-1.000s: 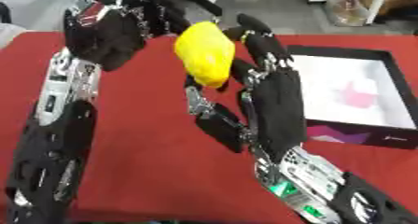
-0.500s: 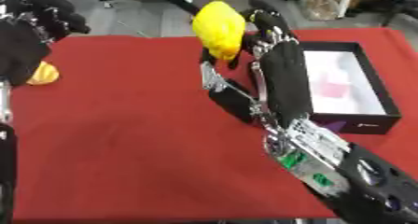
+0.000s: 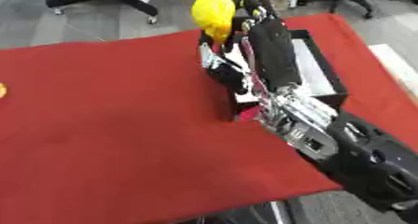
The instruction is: Pick up the objects with one hand, pass them to the other hand, and then place them into the box on the other side of the table.
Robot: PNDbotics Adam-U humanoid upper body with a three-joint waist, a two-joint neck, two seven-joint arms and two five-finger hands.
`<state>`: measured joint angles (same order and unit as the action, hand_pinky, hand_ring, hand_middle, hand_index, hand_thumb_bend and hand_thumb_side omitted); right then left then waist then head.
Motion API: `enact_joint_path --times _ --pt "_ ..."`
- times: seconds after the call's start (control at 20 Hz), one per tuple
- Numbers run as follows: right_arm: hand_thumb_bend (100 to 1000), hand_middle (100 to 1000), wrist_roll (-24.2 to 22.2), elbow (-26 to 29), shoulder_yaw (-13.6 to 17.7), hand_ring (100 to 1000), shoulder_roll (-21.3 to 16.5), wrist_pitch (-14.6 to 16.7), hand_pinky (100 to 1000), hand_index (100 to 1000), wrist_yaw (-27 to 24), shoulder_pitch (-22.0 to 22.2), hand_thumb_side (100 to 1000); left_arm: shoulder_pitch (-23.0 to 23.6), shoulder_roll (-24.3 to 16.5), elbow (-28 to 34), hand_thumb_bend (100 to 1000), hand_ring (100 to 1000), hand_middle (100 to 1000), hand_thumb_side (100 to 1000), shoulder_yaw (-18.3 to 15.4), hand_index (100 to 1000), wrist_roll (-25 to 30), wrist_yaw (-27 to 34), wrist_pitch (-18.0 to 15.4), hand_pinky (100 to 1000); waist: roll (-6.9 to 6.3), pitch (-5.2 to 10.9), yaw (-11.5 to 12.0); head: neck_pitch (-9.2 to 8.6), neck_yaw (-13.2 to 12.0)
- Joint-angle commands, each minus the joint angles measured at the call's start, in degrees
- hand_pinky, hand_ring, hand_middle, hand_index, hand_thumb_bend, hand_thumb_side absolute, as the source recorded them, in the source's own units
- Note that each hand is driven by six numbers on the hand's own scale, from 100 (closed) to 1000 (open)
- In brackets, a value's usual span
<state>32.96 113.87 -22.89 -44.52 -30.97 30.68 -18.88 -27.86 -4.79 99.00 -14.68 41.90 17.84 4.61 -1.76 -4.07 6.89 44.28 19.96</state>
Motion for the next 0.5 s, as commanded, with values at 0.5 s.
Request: enact_joint_path --times 0.5 --pt "100 711 19.0 -19.0 7.8 1000 -5.4 -21.0 370 336 -32.8 -2.9 300 1.8 -1.2 4.9 172 712 666 807 -1.4 751 -1.4 0.7 -0.2 773 -0.1 0.06 1.4 -0.16 5.8"
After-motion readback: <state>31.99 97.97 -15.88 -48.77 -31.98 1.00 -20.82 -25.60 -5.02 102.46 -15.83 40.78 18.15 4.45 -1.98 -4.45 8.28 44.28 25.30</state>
